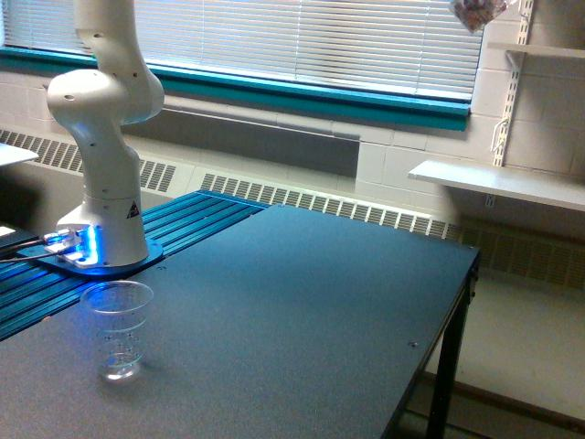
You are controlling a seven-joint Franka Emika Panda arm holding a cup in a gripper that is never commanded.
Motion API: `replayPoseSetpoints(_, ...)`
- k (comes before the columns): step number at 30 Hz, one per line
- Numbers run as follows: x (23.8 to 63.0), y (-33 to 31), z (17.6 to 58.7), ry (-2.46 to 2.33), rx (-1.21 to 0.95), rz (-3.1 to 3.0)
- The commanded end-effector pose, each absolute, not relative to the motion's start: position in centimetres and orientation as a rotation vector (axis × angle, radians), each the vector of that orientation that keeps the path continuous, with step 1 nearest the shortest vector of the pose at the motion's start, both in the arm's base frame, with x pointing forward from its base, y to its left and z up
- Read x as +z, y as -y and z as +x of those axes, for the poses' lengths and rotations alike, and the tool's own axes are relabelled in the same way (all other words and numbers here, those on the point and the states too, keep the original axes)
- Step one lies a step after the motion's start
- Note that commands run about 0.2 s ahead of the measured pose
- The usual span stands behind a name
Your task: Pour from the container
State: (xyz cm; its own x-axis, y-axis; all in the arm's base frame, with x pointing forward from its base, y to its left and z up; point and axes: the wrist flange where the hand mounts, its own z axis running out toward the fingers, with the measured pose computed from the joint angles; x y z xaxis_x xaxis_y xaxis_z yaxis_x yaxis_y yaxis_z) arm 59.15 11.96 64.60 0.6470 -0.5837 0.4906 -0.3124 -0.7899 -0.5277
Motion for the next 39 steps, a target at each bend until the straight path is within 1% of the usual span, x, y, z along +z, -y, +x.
replayPoseSetpoints(1, 58.2, -8.8, 59.8, -0.789, -0.848, -2.587)
replayPoseSetpoints(7, 54.8, -5.8, 59.2, -0.81, -0.827, -2.655)
replayPoseSetpoints(11, 51.4, -2.0, 58.5, -0.883, -0.801, -2.71)
replayPoseSetpoints(15, 47.5, 2.1, 57.4, -0.997, -0.722, -2.735)
replayPoseSetpoints(19, 46.0, 6.3, 56.8, -1.101, -0.701, -2.745)
replayPoseSetpoints(24, 46.2, 10.9, 56.3, -1.23, -0.732, -2.693)
replayPoseSetpoints(33, 45.8, 15.2, 55.4, -1.357, -0.746, -2.698)
replayPoseSetpoints(39, 46.2, 17.9, 54.3, -1.462, -0.78, -2.653)
